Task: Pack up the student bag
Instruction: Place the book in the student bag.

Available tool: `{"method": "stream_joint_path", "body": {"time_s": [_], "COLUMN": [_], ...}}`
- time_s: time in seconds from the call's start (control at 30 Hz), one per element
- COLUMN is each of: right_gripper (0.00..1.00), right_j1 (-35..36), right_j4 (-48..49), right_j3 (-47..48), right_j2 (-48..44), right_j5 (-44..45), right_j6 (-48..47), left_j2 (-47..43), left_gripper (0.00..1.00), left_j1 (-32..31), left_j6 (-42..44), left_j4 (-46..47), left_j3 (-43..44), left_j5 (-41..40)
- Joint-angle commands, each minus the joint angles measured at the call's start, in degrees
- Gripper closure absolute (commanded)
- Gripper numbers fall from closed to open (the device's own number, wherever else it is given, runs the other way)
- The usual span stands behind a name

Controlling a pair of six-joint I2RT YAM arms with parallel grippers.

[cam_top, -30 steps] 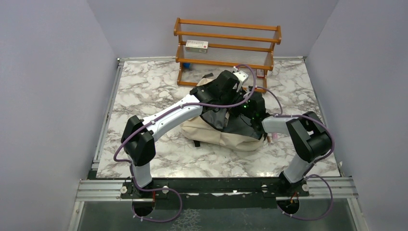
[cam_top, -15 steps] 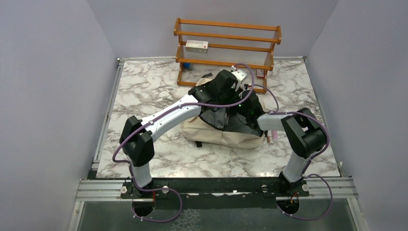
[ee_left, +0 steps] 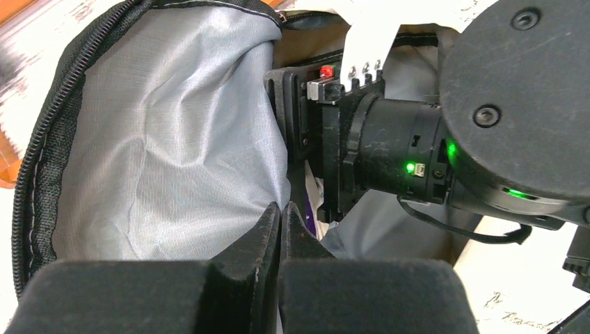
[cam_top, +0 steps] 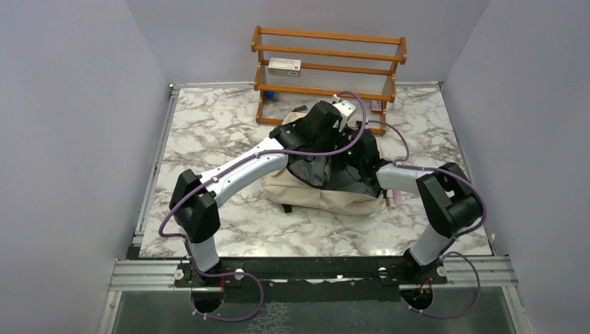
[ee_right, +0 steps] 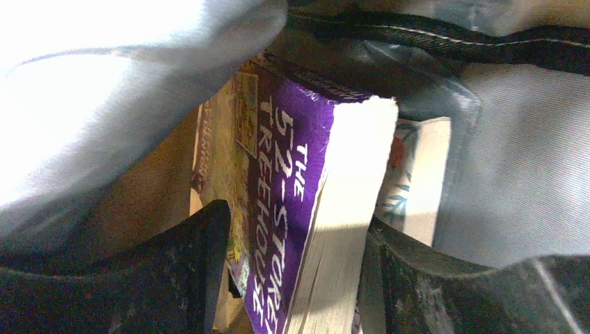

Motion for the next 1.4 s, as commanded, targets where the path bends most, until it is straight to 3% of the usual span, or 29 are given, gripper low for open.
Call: {"method": "stream_joint_path", "body": {"time_s": [0.0, 0.53, 0.77, 0.97, 1.17, 1.37], "right_gripper": [0.34, 0.33, 0.33, 0.31, 0.28, 0.21], "right_j1": [0.34, 0.25, 0.2, 0.16, -1.02, -4.61], "right_j4": [-6.9, -25.06, -39.17, -48.63, -57.18, -61.94], "right_j3": [1.44, -2.9, -1.9, -1.34, 1.21, 4.86], "right_j2": [-4.59, -21.94, -31.0, -36.77, -37.0, -33.29], "right_j5": [4.7, 14.34, 19.43, 23.68, 29.32, 28.68], "right_j6": [-5.48, -15.92, -20.46, -21.5, -23.17, -27.11], "left_j2": [-2.95, -2.87, -2.0, -1.08, -0.72, -2.64], "left_gripper": [1.0, 1.0, 1.0, 0.79, 0.67, 0.58], "left_j1": [-0.65, -0.65, -0.65, -0.65, -0.65, -0.28], "left_j6": [-0.18, 0.7, 0.61, 0.31, -0.21, -1.52], "left_j4": [3.7, 4.13, 4.66, 5.27, 5.5, 6.49], "left_j3": [-0.03, -2.13, -2.89, -2.99, -2.62, -4.12], "left_j5": [0.27, -0.49, 0.63, 2.8, 4.05, 2.74]}}
